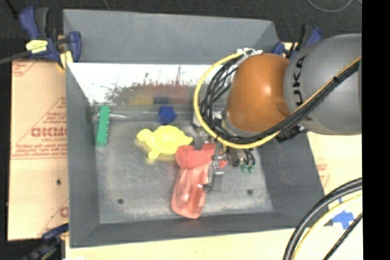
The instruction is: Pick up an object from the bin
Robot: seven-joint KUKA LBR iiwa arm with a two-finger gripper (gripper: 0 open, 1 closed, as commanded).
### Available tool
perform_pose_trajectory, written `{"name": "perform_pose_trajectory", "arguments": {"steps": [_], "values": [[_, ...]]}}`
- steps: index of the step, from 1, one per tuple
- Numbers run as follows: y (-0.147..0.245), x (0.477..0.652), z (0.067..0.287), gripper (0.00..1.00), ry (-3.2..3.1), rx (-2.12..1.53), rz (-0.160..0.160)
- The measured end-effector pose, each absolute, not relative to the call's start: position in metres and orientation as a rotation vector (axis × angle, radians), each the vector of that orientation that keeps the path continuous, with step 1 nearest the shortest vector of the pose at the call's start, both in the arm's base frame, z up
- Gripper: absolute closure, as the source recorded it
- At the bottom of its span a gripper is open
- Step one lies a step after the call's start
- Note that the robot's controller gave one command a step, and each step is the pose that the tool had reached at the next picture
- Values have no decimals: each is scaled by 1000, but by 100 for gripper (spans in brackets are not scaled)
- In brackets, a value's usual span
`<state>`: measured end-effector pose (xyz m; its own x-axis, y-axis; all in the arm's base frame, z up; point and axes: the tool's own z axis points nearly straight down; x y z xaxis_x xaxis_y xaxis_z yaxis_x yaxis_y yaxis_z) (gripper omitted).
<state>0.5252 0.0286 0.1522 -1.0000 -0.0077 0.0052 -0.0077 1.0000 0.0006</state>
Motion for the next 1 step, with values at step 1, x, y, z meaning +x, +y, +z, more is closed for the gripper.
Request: {"name": "perform_pose_trajectory", "arguments": {"steps": [1], "values": [[29,527,157,0,-3144,11,-2]]}}
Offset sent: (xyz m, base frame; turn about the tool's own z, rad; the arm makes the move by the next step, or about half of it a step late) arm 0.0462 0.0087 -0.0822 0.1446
